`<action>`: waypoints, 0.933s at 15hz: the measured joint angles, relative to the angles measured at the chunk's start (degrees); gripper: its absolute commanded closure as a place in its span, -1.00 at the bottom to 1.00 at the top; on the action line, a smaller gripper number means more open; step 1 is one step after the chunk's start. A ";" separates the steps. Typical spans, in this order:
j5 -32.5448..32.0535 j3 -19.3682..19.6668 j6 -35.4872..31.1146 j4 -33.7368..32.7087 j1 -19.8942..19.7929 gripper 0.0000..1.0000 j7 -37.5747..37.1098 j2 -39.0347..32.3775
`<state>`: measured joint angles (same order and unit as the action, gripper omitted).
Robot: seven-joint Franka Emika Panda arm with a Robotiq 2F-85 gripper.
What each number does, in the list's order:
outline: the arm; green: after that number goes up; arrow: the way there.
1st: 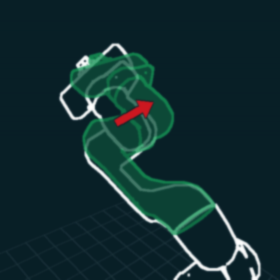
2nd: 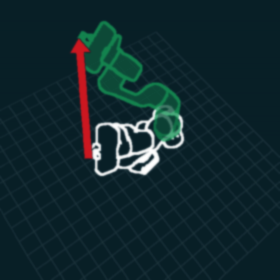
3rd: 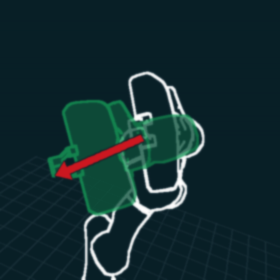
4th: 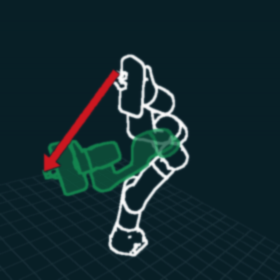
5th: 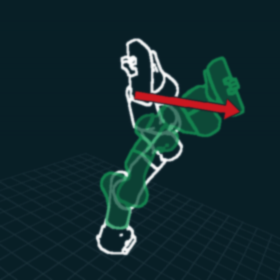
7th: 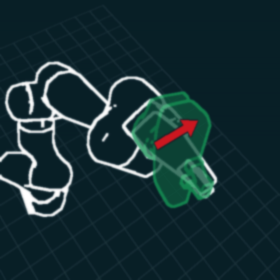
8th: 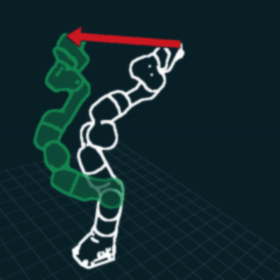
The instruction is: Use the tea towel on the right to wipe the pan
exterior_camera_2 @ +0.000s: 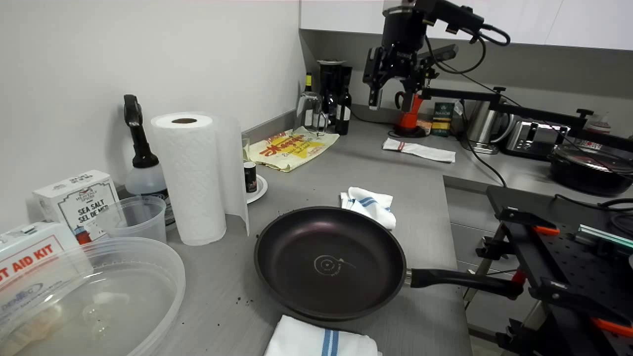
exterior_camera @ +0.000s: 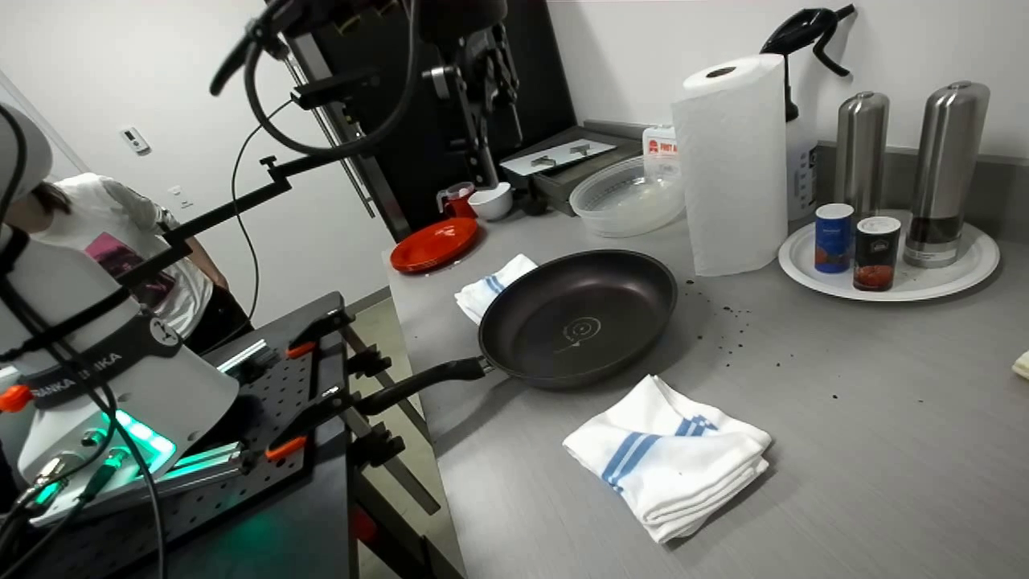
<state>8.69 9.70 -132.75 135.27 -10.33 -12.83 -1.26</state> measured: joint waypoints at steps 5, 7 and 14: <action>-0.42 1.55 -12.86 1.20 -0.64 -1.00 -3.61 -6.57; -0.72 2.21 -16.33 1.19 -0.64 -1.00 -5.04 -9.51; -5.19 6.27 -25.89 0.72 1.89 -1.00 -13.56 -18.93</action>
<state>3.50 15.97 -158.64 135.99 -8.44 -26.39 -20.19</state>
